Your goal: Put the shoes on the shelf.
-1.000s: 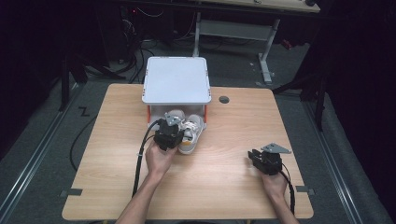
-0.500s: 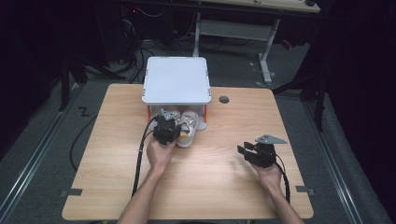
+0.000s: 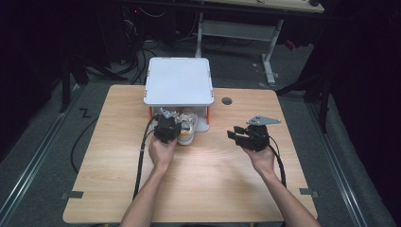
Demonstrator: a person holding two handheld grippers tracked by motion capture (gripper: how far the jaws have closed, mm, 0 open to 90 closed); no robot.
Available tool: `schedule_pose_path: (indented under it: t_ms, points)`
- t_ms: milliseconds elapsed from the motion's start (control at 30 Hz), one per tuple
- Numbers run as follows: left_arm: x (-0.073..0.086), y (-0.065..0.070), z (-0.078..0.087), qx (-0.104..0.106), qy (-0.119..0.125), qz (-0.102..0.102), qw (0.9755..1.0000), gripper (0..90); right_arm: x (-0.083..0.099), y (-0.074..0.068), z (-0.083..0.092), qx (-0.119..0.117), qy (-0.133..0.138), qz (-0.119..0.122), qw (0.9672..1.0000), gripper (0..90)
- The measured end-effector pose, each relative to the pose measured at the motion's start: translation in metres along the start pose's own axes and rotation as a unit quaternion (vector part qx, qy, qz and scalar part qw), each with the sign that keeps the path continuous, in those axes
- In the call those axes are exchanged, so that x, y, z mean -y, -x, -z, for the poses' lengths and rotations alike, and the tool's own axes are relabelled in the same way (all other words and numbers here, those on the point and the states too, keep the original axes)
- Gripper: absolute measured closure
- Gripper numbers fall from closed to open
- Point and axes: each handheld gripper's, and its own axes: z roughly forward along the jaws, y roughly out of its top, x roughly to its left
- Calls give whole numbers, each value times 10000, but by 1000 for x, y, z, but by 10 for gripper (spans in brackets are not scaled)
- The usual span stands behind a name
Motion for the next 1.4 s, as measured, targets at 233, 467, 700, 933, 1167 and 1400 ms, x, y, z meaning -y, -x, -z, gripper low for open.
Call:
schedule_pose_path:
  t_ms: [233, 467, 700, 933, 1167, 1400]
  points:
    - [-4, 0, -6, 23, 82, 174, 9998, 771, -51, -10, -13, 57, 235, 152, 9996, 581]
    - [-2, -4, -12, -173, -1, 178, 9997, 765, -87, -16, -32, 107, 303, 180, 9993, 575]
    - [1, -6, -20, -227, -53, 166, 9996, 732, -107, -25, -65, 262, 122, 292, 9992, 573]
    - [2, -4, -20, -212, -47, -26, 9998, 660, -111, -31, -90, 399, 44, 228, 9989, 578]
    - [-1, -5, -12, 2, 55, 35, 10000, 403, -118, -32, -94, 461, -133, 347, 9982, 580]
    - [-5, 4, 4, 31, 315, -60, 9995, 293, -117, -33, -94, 457, -112, 349, 9983, 581]
